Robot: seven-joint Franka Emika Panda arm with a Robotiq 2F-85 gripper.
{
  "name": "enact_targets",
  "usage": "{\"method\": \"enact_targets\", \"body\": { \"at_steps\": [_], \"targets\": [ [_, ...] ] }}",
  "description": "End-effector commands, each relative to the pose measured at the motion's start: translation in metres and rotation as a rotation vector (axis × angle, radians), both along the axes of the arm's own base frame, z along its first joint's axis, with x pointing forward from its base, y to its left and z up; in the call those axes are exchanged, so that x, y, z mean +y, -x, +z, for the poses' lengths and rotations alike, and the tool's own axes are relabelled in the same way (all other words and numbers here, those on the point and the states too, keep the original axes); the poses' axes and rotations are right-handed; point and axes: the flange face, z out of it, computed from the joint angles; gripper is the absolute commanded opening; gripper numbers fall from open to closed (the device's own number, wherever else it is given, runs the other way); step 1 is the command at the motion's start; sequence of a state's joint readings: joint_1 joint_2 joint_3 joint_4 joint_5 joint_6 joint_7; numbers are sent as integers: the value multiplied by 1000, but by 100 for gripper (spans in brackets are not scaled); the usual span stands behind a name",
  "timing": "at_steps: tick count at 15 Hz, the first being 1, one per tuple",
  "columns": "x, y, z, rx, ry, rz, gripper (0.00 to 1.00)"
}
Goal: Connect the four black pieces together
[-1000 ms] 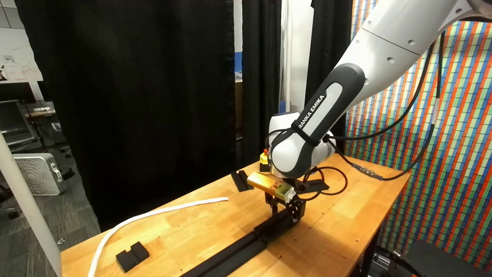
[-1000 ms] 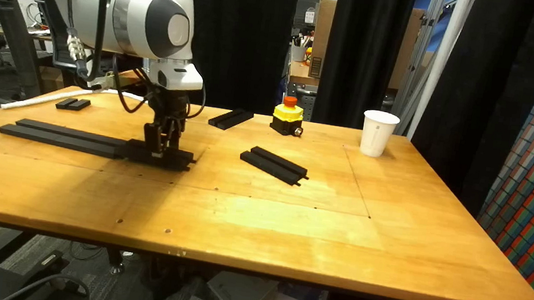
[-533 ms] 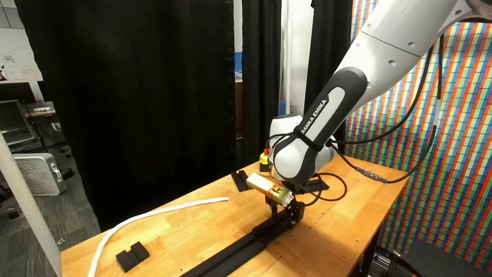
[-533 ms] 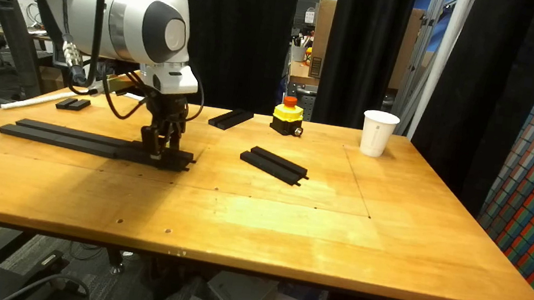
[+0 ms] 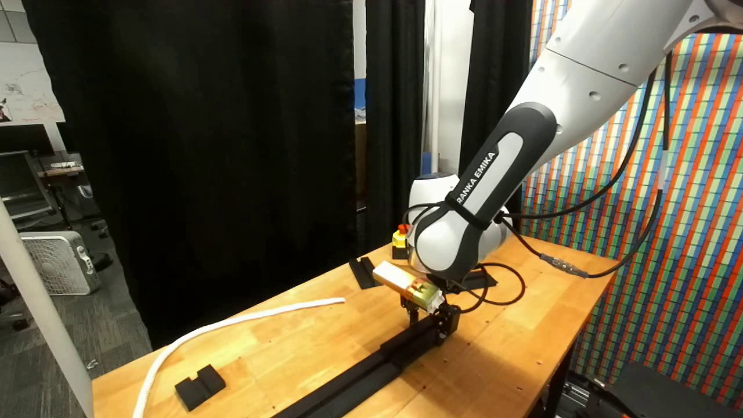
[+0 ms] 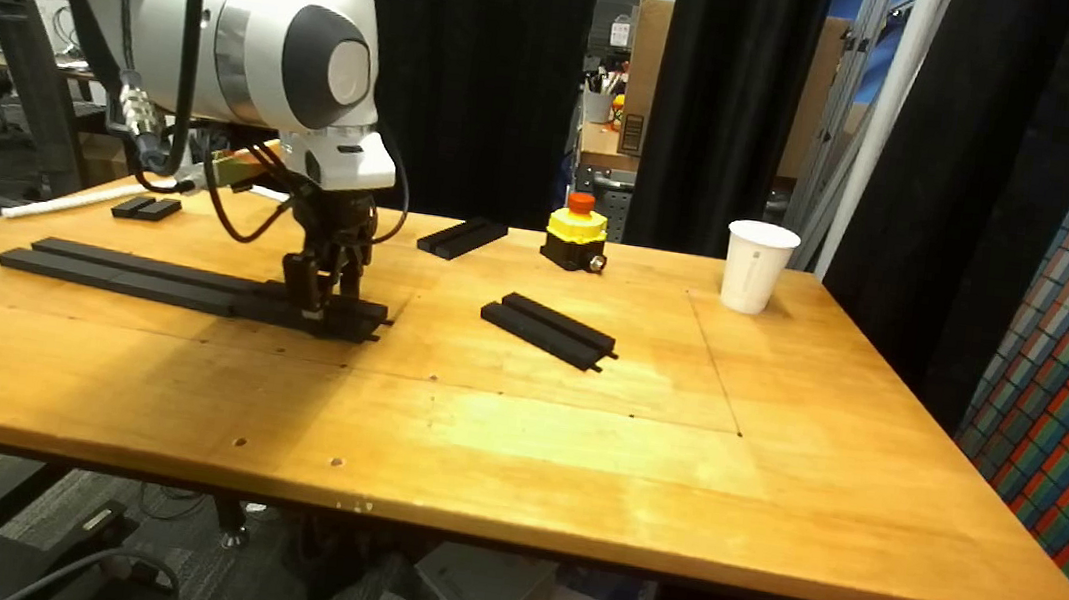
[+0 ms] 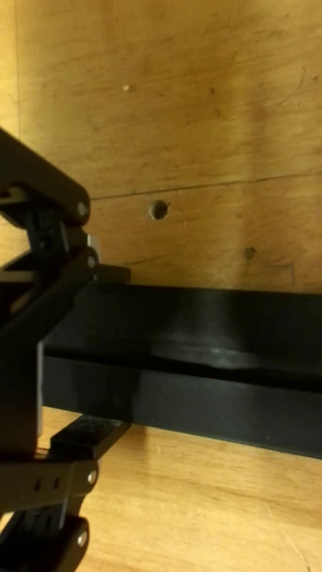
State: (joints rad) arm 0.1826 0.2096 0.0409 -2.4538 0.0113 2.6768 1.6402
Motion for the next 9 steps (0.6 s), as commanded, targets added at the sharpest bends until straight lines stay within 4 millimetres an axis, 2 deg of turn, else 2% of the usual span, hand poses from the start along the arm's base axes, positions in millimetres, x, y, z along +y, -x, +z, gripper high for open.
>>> {"method": "enact_targets", "body": {
  "at_steps": [1,9],
  "targets": [
    [-3,8,0,6,-8,13,46],
    [3,10,0,23,-30,-6,46]
  ]
}}
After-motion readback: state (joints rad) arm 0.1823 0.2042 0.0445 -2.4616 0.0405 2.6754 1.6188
